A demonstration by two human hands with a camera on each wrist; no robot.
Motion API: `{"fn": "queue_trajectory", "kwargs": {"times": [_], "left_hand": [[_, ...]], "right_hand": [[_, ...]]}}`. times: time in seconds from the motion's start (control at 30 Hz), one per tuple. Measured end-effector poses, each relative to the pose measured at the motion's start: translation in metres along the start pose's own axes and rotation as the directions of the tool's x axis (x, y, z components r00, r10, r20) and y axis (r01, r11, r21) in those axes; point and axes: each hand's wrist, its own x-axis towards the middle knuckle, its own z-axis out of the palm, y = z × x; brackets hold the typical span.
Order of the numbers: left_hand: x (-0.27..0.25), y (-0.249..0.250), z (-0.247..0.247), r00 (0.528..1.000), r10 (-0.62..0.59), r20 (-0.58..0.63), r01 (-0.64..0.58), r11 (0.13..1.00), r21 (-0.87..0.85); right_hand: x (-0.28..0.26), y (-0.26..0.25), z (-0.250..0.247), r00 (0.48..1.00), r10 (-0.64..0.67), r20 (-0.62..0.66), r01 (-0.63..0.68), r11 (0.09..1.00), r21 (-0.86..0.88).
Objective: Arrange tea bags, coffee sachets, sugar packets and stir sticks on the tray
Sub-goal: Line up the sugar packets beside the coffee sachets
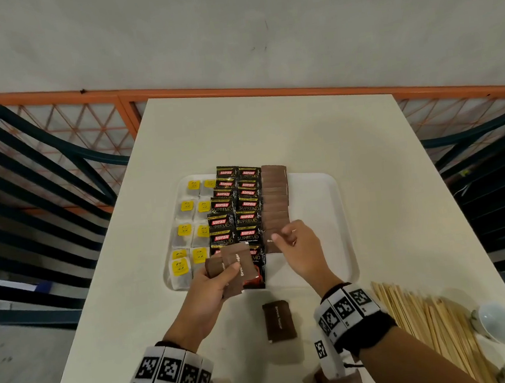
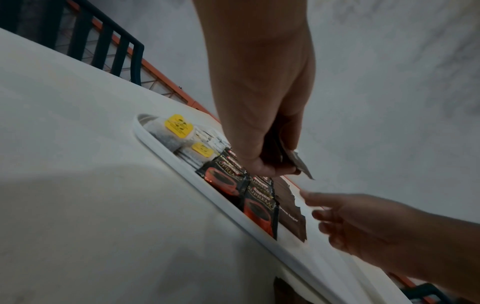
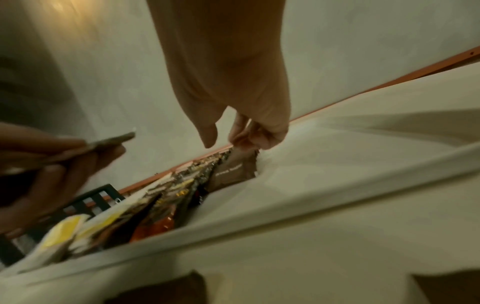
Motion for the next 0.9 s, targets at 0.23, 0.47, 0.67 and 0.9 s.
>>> {"fn": "queue_trajectory", "kwargs": {"times": [0.23,0.47,0.67,0.9], "left_hand": [[0.0,-0.001,0.003,0.999,0.035,-0.01,-0.035,0.998,0.06],[0.001,-0.001,0.0,0.998,0.056,-0.016,-0.055,0.998,0.03],[-0.002,-0.006,0.002,0.999,0.038,0.026,-0.04,0.994,0.105],[-0.001,-0.007,0.002,0.995,-0.096,0.038,0.099,0.992,-0.082]], "right_hand": [[-0.024,-0.028,-0.004,0.892,-0.236,0.387,0.202,0.971,0.127],[-0.034,-0.022,-0.006,0.916,-0.056,0.397,-0.068,0.955,0.29],[-0.041,-0.005,-0.014,0.888,-0.068,0.455,0.002,0.99,0.145],[-0.029,0.011,-0.023,0.942,0.012,0.335,-0.039,0.996,0.076]]}}
